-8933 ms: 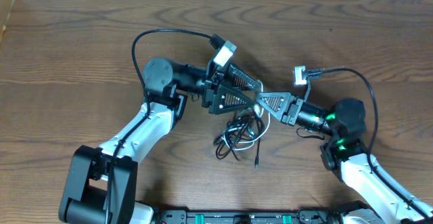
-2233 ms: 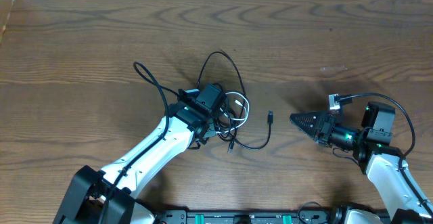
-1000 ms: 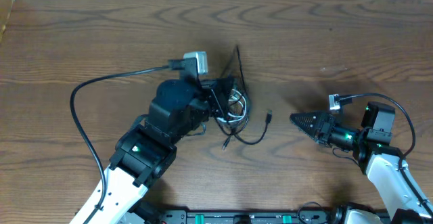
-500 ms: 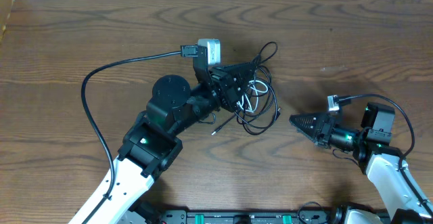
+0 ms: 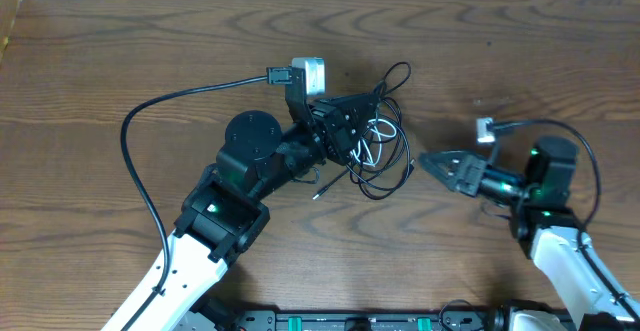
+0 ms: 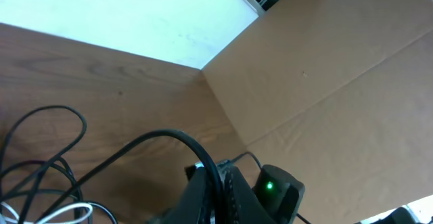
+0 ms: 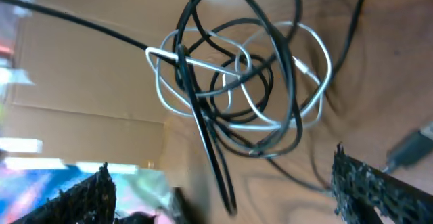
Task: Untangle cables
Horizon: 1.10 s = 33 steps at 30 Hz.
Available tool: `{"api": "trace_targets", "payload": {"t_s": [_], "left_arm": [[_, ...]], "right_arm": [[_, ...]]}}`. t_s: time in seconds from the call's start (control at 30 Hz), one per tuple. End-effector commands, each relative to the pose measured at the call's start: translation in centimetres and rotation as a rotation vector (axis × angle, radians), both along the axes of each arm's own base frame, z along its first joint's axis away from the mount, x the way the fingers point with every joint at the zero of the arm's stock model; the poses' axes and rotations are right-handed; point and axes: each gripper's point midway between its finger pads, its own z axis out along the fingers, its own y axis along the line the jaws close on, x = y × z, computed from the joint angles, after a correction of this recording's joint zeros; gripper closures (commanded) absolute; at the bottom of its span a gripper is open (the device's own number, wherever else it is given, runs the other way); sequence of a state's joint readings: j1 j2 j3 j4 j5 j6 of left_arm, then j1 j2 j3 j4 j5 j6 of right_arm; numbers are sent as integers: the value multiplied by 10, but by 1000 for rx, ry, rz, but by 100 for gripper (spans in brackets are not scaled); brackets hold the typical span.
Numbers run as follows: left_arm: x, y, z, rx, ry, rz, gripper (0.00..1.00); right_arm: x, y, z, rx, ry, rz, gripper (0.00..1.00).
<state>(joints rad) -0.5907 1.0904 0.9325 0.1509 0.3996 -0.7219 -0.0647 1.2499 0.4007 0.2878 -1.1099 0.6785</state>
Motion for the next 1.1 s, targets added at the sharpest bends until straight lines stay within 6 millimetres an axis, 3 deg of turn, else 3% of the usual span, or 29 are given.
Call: {"api": "trace_targets", "payload": {"t_s": [0.0, 0.13, 0.23, 0.37, 0.47, 0.7, 0.83, 0.93, 1.03, 1.07], "left_arm": [[-3, 0, 15, -46, 2, -13, 93], [-3, 0, 15, -50, 9, -14, 92], [-3, 0, 15, -59, 20, -12, 93], [-3, 0, 15, -72, 38, -11, 93], [-5, -1, 16, -82, 50, -19, 93], [-6, -2, 16, -90, 61, -28, 93], [-6, -2, 16, -99, 74, -27, 93], [-6, -2, 16, -99, 74, -27, 93], [-6, -2, 15, -98, 76, -27, 93], [-6, -2, 13, -93, 83, -26, 92]], "right_arm": [[19, 15, -11, -106, 6, -120, 1], [33, 17, -33, -275, 4, -275, 1], [40, 17, -37, -325, 0, -366, 1], [44, 30, -43, -345, -35, -368, 1], [53, 26, -64, -414, -24, -434, 7], [67, 35, -81, -334, 13, -464, 18], [65, 47, -86, -306, 14, -420, 31], [60, 58, -83, -279, 9, -365, 50], [54, 68, -77, -251, -14, -291, 99], [52, 73, -73, -250, -51, -244, 99]]}}
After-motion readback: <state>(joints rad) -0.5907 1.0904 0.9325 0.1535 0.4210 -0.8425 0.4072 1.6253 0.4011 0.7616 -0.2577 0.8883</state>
